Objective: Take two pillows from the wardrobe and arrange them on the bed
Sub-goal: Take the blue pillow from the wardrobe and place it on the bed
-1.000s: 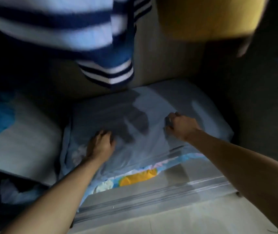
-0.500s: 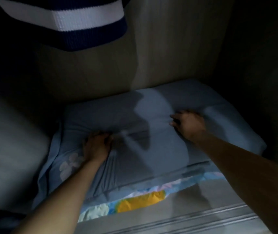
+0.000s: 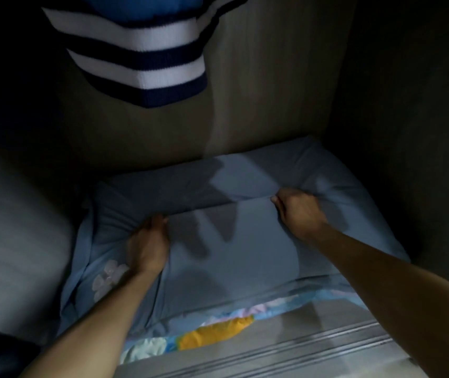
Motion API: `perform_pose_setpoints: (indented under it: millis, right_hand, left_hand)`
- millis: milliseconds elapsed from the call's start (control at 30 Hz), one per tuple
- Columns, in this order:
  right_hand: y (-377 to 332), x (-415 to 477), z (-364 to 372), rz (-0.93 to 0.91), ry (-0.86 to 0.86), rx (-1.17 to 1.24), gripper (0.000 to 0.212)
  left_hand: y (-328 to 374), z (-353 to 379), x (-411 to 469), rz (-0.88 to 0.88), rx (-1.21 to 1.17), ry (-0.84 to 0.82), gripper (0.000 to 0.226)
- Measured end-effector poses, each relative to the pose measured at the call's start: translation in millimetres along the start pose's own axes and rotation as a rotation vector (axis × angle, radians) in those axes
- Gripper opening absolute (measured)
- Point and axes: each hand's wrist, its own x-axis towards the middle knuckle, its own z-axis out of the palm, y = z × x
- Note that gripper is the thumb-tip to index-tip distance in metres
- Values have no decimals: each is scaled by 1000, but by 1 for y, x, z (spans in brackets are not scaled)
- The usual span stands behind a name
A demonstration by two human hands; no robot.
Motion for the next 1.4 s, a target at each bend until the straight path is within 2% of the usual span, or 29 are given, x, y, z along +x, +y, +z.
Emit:
perform_pose_setpoints:
  millis: [100, 233, 367, 467, 567, 600, 667, 733, 800, 867, 1000, 1067, 1167, 1300, 1400]
  right_hand:
    - [1, -17, -13, -54, -8, -94, 35]
    - [1, -31, -36, -94, -85, -168, 40]
    - [-1, -42, -50, -131, -293, -191, 39]
    - [-2, -56, -54, -133, -447, -107, 36]
    - [2, -65, -59, -86, -474, -119, 63]
    - [0, -67, -59, -58, -476, -150, 65]
    - [-11, -68, -54, 1, -478, -196, 51]
    - [-23, -66, -46, 30, -445, -228, 31]
    - [-31, -64, -46, 44, -407, -243, 29]
    - [-35, -63, -53, 42, -348, -241, 31]
    - [-45, -61, -84, 59, -308, -259, 24]
    - [-46, -55, -111, 91, -341, -285, 21]
    - [-41, -45, -157, 159, -406, -232, 36]
    - [-51, -60, -184, 56, -612, -96, 79]
    - [-69, -80, -181, 84, -737, -66, 82]
  left_hand:
    - [3, -12, -9, 61, 53, -28, 25]
    - [3, -32, -19, 263, 138, -113, 48]
    - [1, -43, -27, 305, 30, -259, 32]
    - [5, -51, -35, 275, -41, -323, 26]
    - [7, -54, -40, 259, -70, -338, 19]
    - [7, -55, -42, 251, -77, -355, 15]
    - [10, -59, -45, 242, -73, -434, 7]
    - [11, -61, -45, 247, -42, -528, 34]
    - [11, -64, -44, 261, 37, -560, 42]
    - [14, -67, -44, 248, 122, -562, 32]
    - [33, -89, -39, 75, 87, -494, 30]
    - [41, -108, -39, 68, 98, -448, 29]
    - [48, -140, -51, 177, 140, -437, 24]
    - [73, -186, -60, 291, 228, -417, 24]
    - [98, -235, -60, 434, 139, -371, 20]
